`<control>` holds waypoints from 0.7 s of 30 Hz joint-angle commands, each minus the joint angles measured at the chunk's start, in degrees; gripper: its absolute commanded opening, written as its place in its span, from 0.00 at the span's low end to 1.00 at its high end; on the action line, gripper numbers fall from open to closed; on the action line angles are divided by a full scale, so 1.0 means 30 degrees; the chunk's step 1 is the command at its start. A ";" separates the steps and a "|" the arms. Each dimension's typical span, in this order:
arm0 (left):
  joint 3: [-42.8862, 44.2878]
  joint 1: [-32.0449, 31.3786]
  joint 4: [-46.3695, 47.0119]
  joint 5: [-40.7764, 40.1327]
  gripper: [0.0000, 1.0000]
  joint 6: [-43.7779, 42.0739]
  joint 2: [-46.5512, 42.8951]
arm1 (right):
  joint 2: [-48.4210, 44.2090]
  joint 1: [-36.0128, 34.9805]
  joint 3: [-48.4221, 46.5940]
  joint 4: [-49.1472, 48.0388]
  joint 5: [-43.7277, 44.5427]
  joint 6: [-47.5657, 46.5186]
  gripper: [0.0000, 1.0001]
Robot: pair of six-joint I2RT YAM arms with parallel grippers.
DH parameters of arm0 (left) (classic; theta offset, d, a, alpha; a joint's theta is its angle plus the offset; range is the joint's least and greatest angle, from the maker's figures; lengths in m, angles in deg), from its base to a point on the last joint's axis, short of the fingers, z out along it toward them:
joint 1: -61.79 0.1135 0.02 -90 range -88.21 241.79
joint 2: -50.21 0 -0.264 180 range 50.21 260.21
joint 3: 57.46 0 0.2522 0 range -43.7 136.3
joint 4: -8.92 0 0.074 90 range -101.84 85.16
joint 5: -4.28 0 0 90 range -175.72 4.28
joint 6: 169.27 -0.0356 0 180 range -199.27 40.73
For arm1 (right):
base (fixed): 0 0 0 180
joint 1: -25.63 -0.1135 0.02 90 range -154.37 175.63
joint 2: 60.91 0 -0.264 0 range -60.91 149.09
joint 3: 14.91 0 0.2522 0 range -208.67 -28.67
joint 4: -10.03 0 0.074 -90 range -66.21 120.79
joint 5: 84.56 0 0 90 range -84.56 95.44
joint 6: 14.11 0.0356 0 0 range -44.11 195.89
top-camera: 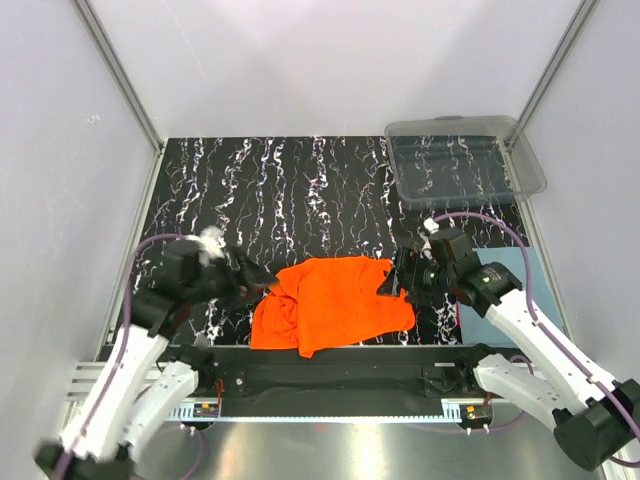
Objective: Fold and stack the t-shirts
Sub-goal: Move the tshirt to the center of the board, then flatten the tshirt out
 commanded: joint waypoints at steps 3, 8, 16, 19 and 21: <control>0.0644 -0.7580 0.2949 -0.3976 0.81 0.1389 0.5163 | 0.0995 -0.0040 0.1601 -0.0191 0.2230 0.2608 0.54; 0.3371 -1.1483 0.2900 -0.4509 0.75 -0.0984 1.0900 | 0.3448 0.0777 0.1425 0.1478 0.3206 0.2201 0.75; 0.2613 -1.1720 0.2811 -0.6618 0.71 -0.1894 1.3198 | 0.5885 0.1864 0.1806 0.0691 0.3353 0.1730 0.63; 0.2144 -1.1662 0.2840 -0.7234 0.77 -0.1895 1.3491 | 0.6967 0.1864 0.1367 0.0457 0.3646 0.1585 0.61; 0.1764 -1.1691 0.2840 -0.7701 0.94 -0.1720 1.3813 | 0.7585 0.1893 0.1047 0.0338 0.3907 0.1293 0.61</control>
